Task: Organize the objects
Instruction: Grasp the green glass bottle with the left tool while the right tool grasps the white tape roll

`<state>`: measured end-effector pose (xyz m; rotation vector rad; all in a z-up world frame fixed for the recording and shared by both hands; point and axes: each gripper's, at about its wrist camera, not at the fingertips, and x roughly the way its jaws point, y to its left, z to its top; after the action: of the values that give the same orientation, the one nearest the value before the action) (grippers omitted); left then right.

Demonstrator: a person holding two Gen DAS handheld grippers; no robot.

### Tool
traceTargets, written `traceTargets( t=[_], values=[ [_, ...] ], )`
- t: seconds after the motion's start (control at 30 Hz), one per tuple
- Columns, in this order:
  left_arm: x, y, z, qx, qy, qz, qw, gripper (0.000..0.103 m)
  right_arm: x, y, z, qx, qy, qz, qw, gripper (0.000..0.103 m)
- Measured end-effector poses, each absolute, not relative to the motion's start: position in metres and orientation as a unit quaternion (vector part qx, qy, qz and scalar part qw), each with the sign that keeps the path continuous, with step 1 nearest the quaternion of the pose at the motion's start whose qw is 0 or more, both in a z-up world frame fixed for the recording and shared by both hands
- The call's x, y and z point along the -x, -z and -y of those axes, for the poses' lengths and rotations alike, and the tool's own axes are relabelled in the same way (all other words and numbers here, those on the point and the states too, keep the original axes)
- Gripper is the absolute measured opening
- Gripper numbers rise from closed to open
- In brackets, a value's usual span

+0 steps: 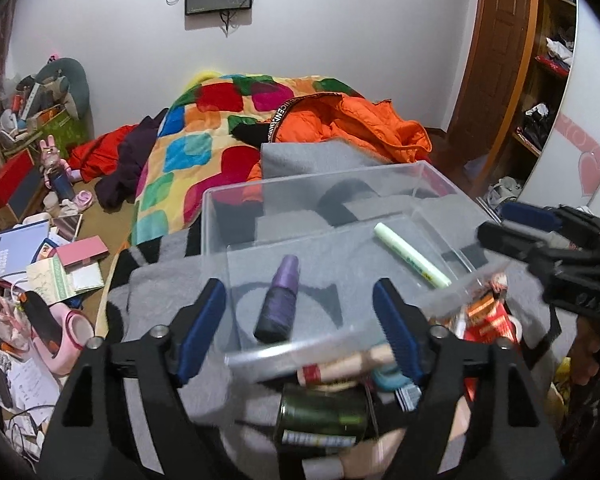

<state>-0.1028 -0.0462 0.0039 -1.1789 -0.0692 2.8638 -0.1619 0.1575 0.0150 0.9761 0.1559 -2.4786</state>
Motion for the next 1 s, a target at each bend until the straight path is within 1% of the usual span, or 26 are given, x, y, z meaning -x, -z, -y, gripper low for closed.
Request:
traceTargets(
  t=[0.03, 0.13, 0.3, 0.57, 0.73, 0.8, 0.87, 0.9, 0.93, 1.0],
  values=[
    [0.099, -0.004, 0.047, 0.379, -0.925, 0.023, 0.021, 0.083, 0.157, -0.017, -0.162, -0.354, 0.904, -0.051, 0.233, 0.061],
    [0.087, 0.0, 0.047, 0.379, -0.925, 0.026, 0.018, 0.088, 0.146, -0.015, -0.172, -0.358, 0.905, -0.042, 0.227, 0.062],
    [0.072, 0.013, 0.048, 0.39, -0.92, 0.035, 0.014, 0.091, 0.132, -0.001, -0.188, -0.38, 0.9, -0.027, 0.212, 0.062],
    [0.066, 0.043, 0.056, 0.422, -0.902, 0.088, 0.018, 0.092, 0.121, 0.027, -0.223, -0.422, 0.89, 0.008, 0.172, 0.062],
    [0.067, 0.058, 0.054, 0.432, -0.895, 0.109, 0.023, 0.092, 0.126, 0.044, -0.226, -0.452, 0.871, 0.047, 0.185, 0.062],
    [0.067, 0.061, 0.054, 0.429, -0.895, 0.117, 0.024, 0.092, 0.128, 0.048, -0.224, -0.458, 0.867, 0.05, 0.192, 0.061],
    [0.065, 0.062, 0.054, 0.427, -0.895, 0.127, 0.028, 0.088, 0.127, 0.052, -0.221, -0.461, 0.864, 0.054, 0.197, 0.057],
    [0.064, 0.063, 0.054, 0.426, -0.894, 0.134, 0.033, 0.081, 0.127, 0.053, -0.221, -0.462, 0.862, 0.056, 0.2, 0.056],
    [0.064, 0.063, 0.055, 0.427, -0.893, 0.14, 0.038, 0.075, 0.126, 0.054, -0.221, -0.463, 0.86, 0.062, 0.205, 0.053],
    [0.061, 0.065, 0.054, 0.426, -0.891, 0.15, 0.049, 0.069, 0.125, 0.055, -0.222, -0.466, 0.856, 0.07, 0.214, 0.045]
  ],
)
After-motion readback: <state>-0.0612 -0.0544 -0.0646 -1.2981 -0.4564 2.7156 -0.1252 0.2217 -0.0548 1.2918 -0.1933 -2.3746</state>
